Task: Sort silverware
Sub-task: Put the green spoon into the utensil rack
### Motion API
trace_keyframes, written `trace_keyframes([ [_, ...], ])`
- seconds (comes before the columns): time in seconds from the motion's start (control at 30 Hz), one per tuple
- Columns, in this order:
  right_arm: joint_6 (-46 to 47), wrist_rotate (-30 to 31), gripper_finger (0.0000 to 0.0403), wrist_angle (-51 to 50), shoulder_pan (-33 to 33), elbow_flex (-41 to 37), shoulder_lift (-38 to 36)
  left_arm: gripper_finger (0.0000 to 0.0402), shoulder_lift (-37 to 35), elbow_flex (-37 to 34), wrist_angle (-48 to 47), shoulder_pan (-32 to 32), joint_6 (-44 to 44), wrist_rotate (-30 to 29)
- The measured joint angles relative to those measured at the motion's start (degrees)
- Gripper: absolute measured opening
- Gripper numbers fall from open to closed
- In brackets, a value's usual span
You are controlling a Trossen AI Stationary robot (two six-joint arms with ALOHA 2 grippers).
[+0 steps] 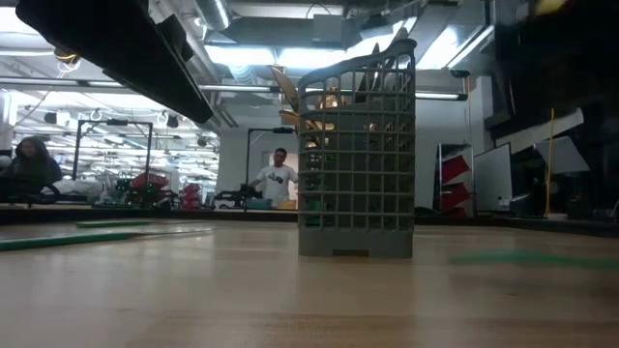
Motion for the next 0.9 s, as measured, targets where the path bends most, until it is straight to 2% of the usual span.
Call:
trace_keyframes([
  [0.33, -10.01, -1.9, 0.0007, -0.7, -1.18, 5.06, -0.17, 0.0109, 0.0, 0.0, 6.68, 0.0, 5.31, 0.01],
  [0.5, -14.74, -5.54, 0.0009, -0.66, -2.8, 6.87, -0.26, 0.0109, -0.07, 0.07, 9.37, -0.76, 8.89, 0.46],
  [0.9, -29.67, -7.44, 0.0007, 0.13, -7.68, 12.92, -0.33, 0.0109, -7.43, 1.29, 9.38, -8.4, 10.86, 0.04],
])
